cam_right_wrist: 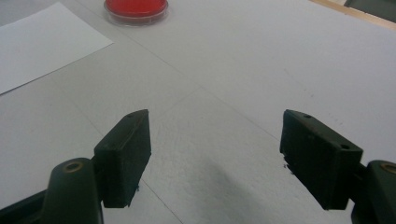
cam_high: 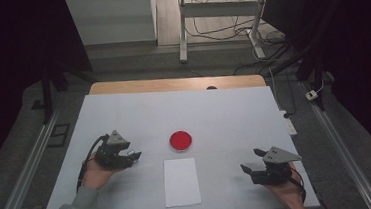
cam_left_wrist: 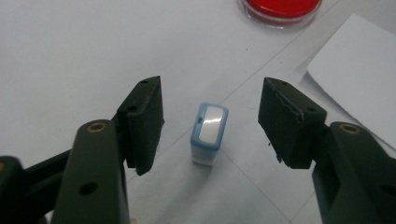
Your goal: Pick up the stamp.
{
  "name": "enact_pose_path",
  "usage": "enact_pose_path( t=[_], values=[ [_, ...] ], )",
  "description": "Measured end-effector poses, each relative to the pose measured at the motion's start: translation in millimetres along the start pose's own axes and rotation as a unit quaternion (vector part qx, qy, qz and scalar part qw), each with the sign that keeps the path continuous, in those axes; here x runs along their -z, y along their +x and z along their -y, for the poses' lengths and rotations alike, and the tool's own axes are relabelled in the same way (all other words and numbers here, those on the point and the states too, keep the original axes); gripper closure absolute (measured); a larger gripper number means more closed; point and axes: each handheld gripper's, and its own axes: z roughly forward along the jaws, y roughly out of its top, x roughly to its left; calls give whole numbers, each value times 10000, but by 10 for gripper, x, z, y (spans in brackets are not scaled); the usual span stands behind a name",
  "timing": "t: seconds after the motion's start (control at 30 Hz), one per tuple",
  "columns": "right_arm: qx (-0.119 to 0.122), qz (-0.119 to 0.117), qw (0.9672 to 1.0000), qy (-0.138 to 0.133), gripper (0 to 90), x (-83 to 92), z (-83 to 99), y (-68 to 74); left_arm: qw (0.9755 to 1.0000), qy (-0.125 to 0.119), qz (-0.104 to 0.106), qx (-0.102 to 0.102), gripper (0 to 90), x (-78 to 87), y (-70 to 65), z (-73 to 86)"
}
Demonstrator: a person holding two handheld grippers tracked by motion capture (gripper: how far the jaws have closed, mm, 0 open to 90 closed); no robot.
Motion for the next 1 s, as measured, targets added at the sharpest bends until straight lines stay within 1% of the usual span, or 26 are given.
enact_pose_path(
  t=[0.07,0.2,0.27,0.33,0.53,0.57,0.67,0.7,0.73,1.0],
  values=[
    [0,1,10000,7,246,-1,3,-2,10000,45,9,-17,435,-8,7,10],
    [0,4,10000,8,247,-2,5,-4,9999,74,51,-51,512,-12,10,26],
    [2,11,10000,8,249,0,5,-4,9999,106,49,-84,520,-23,6,34],
    [-9,28,10000,10,252,7,4,-5,9998,137,68,-115,551,-28,5,39],
    [3,41,10000,16,253,9,6,-9,9998,135,95,-144,604,-19,10,51],
    [8,43,10000,13,254,9,7,-9,9997,136,98,-149,641,-19,12,52],
    [-15,49,10000,-5,260,14,9,-12,9997,146,82,-181,705,-20,12,57],
    [-15,49,10000,-5,260,14,9,-12,9997,144,77,-190,705,-19,13,58],
    [-13,54,10000,-7,261,16,8,-12,9997,142,67,-199,735,-17,12,59],
    [24,54,10000,8,262,13,11,-13,9996,134,72,-236,751,-15,4,60]
  ],
)
